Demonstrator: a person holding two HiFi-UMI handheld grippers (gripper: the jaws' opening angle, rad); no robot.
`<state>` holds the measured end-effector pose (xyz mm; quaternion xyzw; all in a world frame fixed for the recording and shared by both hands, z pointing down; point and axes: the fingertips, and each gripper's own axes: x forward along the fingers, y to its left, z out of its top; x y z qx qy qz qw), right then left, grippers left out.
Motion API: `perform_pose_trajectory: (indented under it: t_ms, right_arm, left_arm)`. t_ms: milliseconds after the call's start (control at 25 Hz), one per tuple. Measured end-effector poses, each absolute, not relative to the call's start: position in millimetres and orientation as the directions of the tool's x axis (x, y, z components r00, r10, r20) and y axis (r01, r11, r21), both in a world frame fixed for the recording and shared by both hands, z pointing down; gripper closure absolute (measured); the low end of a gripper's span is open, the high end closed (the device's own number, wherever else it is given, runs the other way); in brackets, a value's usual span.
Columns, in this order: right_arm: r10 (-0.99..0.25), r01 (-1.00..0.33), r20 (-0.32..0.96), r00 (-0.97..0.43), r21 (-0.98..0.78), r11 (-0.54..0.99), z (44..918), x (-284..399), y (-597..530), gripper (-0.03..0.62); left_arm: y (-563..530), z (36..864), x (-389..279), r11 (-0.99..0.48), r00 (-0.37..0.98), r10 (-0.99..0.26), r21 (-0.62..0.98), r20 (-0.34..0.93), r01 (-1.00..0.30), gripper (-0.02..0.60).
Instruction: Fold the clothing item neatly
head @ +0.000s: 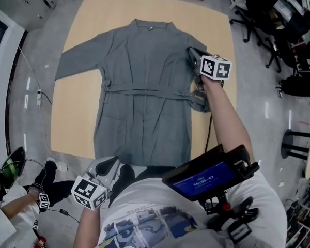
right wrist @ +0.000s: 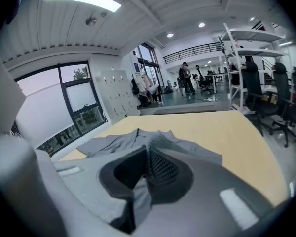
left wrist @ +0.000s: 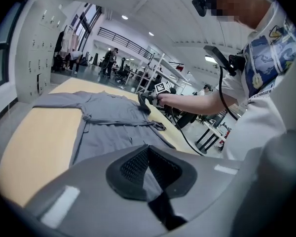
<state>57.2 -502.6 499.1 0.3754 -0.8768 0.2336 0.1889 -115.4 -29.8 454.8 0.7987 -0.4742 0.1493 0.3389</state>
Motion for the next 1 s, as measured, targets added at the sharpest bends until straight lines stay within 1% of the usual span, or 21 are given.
perform_pose_trajectory:
  t_ms: [320, 520, 760, 1000]
  right_arm:
    - [-0.422, -0.601, 0.515, -0.746, -0.247, 0.760, 504.0, -81.5, -480.9, 0.565]
    - [-0.332, -0.528, 0.543, -0.771, -0.253, 0.811, 525.5, -143.5, -464.1, 0.565]
    - [-0.303, -0.500, 0.597, -0.742, -0.193, 0.844, 564.7, -189.1, -461.5, 0.565]
    - [-0.288, -0.499, 0.629, -0.722, -0.185, 0.847, 583.6, -195.8, -452.3, 0.562]
  left_arm:
    - [0.5, 453.4, -141.1, -0.210, 0.420, -0.708, 0.399, 0.568, -0.893, 0.575]
    - [21.8, 451.0, -156.4, -0.136, 0.363, -0.727, 0.397, 0.583, -0.908, 0.575]
    - [27.4, 467.4, -181.3, -0.098, 0.335, -0.736, 0.397, 0.588, -0.913, 0.575]
    - [39.5, 460.2, -193.2, -0.060, 0.299, -0.750, 0.390, 0.590, -0.919, 0.575]
